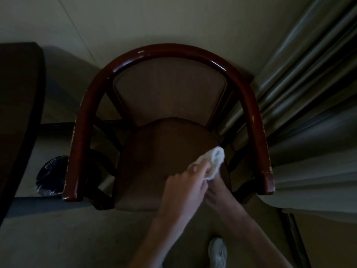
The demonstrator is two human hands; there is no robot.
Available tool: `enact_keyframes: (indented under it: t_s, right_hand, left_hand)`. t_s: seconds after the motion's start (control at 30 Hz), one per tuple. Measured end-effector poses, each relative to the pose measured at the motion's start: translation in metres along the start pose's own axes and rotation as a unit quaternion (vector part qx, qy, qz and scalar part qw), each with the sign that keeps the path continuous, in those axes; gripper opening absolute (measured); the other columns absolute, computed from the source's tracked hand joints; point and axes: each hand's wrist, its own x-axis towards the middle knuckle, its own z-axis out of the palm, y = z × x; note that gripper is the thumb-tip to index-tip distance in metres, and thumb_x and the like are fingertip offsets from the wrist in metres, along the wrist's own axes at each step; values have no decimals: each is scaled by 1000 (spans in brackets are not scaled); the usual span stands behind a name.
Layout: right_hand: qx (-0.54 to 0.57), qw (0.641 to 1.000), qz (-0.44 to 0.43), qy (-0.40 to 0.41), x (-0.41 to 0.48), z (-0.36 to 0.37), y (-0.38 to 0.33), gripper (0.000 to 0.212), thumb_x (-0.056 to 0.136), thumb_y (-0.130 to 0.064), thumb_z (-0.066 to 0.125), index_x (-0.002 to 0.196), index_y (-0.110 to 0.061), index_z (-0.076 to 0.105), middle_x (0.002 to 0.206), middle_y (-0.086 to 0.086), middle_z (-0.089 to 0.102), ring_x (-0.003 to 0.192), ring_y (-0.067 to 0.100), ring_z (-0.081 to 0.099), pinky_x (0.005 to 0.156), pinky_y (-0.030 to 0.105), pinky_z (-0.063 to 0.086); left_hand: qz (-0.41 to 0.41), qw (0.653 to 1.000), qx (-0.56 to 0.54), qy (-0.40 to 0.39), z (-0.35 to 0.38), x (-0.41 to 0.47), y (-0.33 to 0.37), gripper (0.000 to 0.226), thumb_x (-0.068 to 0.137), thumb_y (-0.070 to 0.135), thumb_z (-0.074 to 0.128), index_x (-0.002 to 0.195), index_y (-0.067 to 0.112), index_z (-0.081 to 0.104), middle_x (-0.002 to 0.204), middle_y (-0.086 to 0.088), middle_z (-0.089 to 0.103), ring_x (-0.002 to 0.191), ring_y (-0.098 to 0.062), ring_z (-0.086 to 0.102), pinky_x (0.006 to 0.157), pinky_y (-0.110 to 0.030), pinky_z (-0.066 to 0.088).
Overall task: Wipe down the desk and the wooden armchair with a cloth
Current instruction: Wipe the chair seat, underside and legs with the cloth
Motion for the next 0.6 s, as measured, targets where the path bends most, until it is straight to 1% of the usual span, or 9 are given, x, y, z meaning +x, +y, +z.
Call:
enact_keyframes:
  t_s: [0.07,0.1,0.2,0.27,0.3,0.37,0.43,0.5,0.6]
  right_hand:
    - [124,987,38,-100,-19,-4,-13,86,79,-81,46,133,-15,54,130,17,60,123,31,57,95,47,49]
    - [139,984,46,-101,-29,-4,-20,84,81,-80,43,133,-15,54,135,17,57,128,32,53,99,49,45]
    - [88,995,25,-41,-43,3,-33,66,78,-68,64,117,-15,68,117,15,69,110,31,66,82,38,56]
    - [109,994,27,8,-47,8,-35,52,75,-51,73,109,-11,70,106,17,73,96,32,71,67,38,59]
    - [124,992,22,19,-49,9,-36,45,77,-44,72,108,-11,70,106,18,73,95,35,71,67,41,59]
    - [126,991,7,36,-54,10,-35,38,79,-38,67,110,-15,71,111,20,71,100,39,69,78,50,56]
    - [119,990,-25,67,-57,8,-34,45,78,-36,67,119,-19,66,112,17,71,100,38,69,85,54,52]
    - [107,991,-47,72,-60,6,-36,44,75,-32,66,117,-22,66,105,14,73,94,36,71,77,51,55]
    - [115,992,-50,15,-64,7,-39,30,68,-27,67,96,-21,76,92,14,75,81,34,73,61,43,57]
  left_hand:
    - [50,998,17,-30,6,-9,15,30,93,31,51,121,31,41,100,7,69,72,-1,67,62,-11,51]
    - [54,997,0,-51,8,-13,23,33,95,30,49,126,30,36,107,5,67,78,-5,68,66,-18,56]
    - [-2,990,-102,-101,7,-27,33,57,94,37,52,141,36,20,130,11,55,101,-4,65,82,-28,58]
    - [-55,959,-220,-170,0,-37,31,64,89,54,51,143,49,17,129,30,50,110,10,56,89,-14,51]
    - [-93,933,-287,-196,-6,-39,27,60,86,62,50,139,56,22,122,37,52,108,14,54,88,-11,50]
    - [-202,897,-368,-139,-14,-43,8,45,80,74,48,123,62,41,109,35,59,98,12,58,82,-21,53]
    - [-281,904,-321,-18,-17,-38,-23,38,74,78,47,107,62,50,107,35,56,99,14,53,78,-20,46]
    - [-317,896,-310,-25,-23,-25,-47,40,69,76,53,105,59,48,111,35,47,100,16,46,71,-13,38]
    - [-357,772,-495,-176,-24,-11,-52,47,68,70,63,110,55,50,120,19,55,94,8,61,64,-13,51]
